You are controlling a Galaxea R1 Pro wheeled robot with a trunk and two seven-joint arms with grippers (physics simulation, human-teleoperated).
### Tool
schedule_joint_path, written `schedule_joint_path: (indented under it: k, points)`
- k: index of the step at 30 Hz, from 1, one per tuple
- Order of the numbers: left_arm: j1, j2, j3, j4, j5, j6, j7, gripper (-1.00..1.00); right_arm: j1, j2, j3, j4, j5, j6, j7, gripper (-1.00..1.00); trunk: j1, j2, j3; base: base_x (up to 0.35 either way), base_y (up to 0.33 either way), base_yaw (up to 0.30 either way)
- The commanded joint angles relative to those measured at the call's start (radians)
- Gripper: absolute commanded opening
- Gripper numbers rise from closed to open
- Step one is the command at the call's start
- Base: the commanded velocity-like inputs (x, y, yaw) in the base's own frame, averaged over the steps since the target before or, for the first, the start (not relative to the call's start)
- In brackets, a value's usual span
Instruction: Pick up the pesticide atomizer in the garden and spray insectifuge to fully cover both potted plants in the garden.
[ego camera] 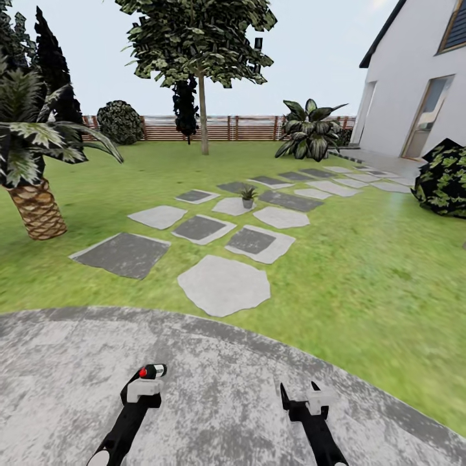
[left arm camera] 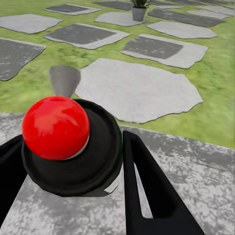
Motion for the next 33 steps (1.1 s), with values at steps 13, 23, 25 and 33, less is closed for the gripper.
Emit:
schedule_joint_path:
  k: [13,23,25,33]
  points:
    - [-0.001,-0.001,0.007,-0.002,-0.009,-0.002,-0.007,-1.0,-0.001,-0.001,0.004,0.001,-0.011,-0.004,0.003,1.0,0.0,0.0,-0.001,0.333,0.0,0.0]
    - [-0.001,-0.001,0.007,-0.002,-0.009,-0.003,-0.007,-1.0,-0.001,-0.001,0.004,0.001,-0.011,-0.004,0.003,1.0,0.0,0.0,-0.001,0.333,0.0,0.0]
    - [-0.001,-0.001,0.007,-0.002,-0.009,-0.003,-0.007,-1.0,-0.001,-0.001,0.004,0.001,-0.011,-0.004,0.003,1.0,0.0,0.0,-0.001,0.333,0.0,0.0]
    - [-0.001,-0.001,0.007,-0.002,-0.009,-0.004,-0.007,-1.0,-0.001,-0.001,0.004,0.001,-0.011,-0.004,0.003,1.0,0.0,0.0,-0.001,0.333,0.0,0.0]
